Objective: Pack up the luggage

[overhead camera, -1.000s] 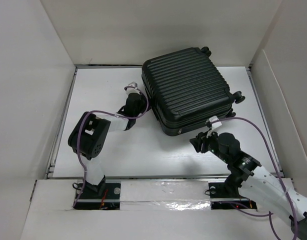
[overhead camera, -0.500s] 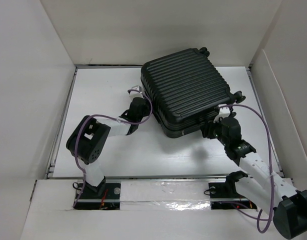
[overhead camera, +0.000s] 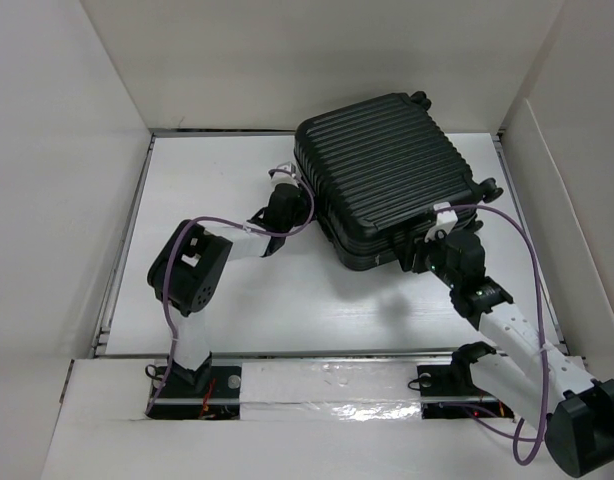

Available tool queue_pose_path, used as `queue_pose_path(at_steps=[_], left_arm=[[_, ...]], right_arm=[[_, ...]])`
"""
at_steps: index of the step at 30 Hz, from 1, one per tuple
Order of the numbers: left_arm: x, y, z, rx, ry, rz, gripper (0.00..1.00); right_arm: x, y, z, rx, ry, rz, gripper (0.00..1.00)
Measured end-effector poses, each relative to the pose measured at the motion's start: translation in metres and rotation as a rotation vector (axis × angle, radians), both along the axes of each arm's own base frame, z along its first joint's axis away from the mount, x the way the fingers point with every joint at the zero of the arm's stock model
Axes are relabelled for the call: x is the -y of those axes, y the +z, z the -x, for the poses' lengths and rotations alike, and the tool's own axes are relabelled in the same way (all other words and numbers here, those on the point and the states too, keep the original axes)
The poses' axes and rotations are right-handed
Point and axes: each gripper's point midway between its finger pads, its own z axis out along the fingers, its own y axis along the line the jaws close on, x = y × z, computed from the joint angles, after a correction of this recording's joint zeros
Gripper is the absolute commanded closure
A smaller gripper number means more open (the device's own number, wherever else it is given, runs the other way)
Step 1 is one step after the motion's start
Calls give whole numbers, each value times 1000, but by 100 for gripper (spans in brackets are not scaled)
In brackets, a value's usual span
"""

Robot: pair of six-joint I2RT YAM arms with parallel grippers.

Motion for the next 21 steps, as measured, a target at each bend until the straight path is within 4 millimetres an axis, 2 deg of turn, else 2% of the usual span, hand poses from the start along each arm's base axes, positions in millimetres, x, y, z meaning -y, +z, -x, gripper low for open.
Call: queue_pose_path(at_steps=[1,2,8,11,14,18,20,21], left_arm=[[4,1,-1,0,-12,11,86],[7,3,-1,2,-22,21,100],[9,1,-1,-5,-7,37,100],[5,-2,4,14,7,39,100],[-3,-5,22,32,12,65,100],[-15,-10,54,57,46,90,100],[-20,-11,64,70,88,101,100],[-21,-16,75,67,99,99,100]], right_arm=[[-1,0,0,0,3,-2,46],[-1,0,-1,0,5,-3,46],[-1,-1,-2,-2,8,-7,46],[7,-3,-6,-10,-13,-10,44],[7,-9,-8,-41,4,-15,44],[-2,-14,-10,-78,71,-19,46],[-4,-11,-17,-78,86,-13,47],[-4,-10,-22,-80,87,-5,50]])
